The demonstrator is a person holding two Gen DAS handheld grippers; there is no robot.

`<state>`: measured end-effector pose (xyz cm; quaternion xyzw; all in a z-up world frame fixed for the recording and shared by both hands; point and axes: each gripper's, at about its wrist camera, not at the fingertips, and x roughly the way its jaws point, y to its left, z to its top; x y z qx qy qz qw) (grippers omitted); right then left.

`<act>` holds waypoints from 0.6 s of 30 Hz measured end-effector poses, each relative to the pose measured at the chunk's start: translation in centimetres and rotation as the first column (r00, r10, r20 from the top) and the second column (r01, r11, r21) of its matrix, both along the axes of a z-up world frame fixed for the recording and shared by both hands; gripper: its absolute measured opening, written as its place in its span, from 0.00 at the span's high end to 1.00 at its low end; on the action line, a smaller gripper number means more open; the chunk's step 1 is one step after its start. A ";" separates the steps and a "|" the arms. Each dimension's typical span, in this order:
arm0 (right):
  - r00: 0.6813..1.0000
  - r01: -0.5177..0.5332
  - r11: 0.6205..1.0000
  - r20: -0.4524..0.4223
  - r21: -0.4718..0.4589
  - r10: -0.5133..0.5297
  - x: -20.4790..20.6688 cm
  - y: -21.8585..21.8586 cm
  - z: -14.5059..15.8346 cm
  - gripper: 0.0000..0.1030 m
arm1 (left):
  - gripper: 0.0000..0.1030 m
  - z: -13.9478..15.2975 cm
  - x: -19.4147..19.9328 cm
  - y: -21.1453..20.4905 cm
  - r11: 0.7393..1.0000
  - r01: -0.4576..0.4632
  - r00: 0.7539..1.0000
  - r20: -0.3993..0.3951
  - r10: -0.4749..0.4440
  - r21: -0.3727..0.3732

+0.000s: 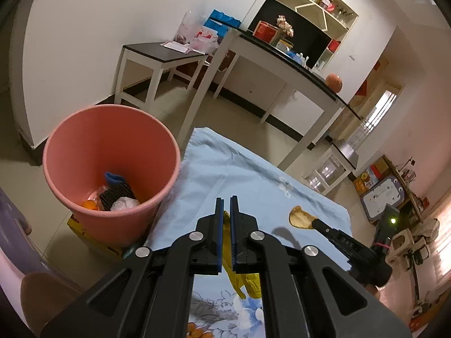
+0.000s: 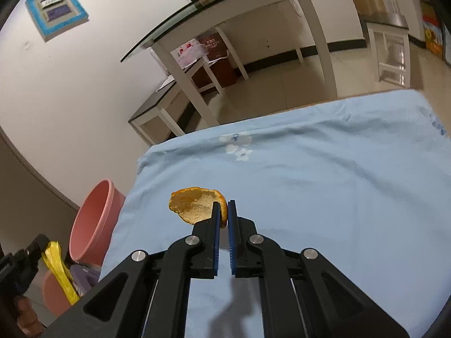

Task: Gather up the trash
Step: 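Carry the yellow wrapper and orange peel to the pink bucket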

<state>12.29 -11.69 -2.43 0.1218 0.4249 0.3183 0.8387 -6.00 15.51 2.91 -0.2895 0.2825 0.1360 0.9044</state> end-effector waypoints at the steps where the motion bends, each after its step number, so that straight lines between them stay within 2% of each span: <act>1: 1.000 -0.003 1.000 0.007 0.002 0.003 -0.4 0.2 0.5 0.95 | 0.97 0.0 -0.2 0.3 1.000 -0.008 1.000 0.004 0.008 0.000; 7: 0.997 -0.059 0.998 0.045 -0.001 0.059 -2.6 2.3 2.5 0.95 | 0.97 0.2 -1.4 2.2 0.999 -0.044 0.999 0.022 0.044 -0.004; 18: 0.975 -0.208 0.978 0.080 -0.015 0.209 -5.6 9.4 4.5 0.95 | 0.97 2.6 -4.8 6.4 0.978 -0.199 0.977 0.089 0.192 0.069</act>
